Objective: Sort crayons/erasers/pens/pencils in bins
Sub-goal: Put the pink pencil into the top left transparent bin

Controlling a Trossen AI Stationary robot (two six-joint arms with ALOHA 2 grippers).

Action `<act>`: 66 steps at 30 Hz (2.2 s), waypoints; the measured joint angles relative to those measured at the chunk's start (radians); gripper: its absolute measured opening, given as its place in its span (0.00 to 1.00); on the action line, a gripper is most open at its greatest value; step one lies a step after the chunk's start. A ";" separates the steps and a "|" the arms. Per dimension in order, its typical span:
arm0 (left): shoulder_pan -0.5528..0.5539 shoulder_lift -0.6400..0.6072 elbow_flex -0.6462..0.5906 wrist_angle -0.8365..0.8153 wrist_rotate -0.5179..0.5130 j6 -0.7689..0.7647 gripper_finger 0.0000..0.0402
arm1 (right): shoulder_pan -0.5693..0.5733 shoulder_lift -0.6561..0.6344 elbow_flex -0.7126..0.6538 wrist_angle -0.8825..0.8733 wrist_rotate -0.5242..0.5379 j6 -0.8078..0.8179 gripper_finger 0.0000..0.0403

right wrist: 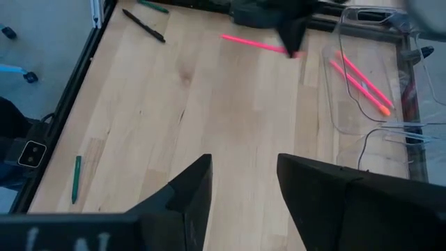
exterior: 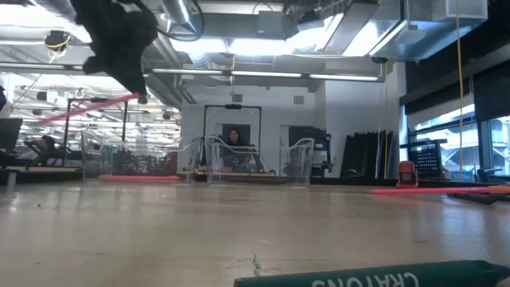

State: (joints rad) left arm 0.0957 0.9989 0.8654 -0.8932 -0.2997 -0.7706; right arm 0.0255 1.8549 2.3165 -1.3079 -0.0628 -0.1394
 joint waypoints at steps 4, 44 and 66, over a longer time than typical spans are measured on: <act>0.166 -0.001 0.000 0.091 -0.012 0.242 0.01 | 0.000 0.000 0.000 0.001 0.000 -0.002 0.41; 0.571 0.354 0.002 0.579 -0.106 0.993 0.02 | -0.003 0.000 0.000 0.022 0.324 0.057 0.41; 0.600 0.409 0.002 0.545 -0.098 0.955 0.16 | -0.003 0.000 0.000 0.024 0.324 0.057 0.41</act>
State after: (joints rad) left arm 0.6961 1.4082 0.8673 -0.3482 -0.3981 0.1842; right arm 0.0227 1.8553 2.3169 -1.2839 0.2615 -0.0826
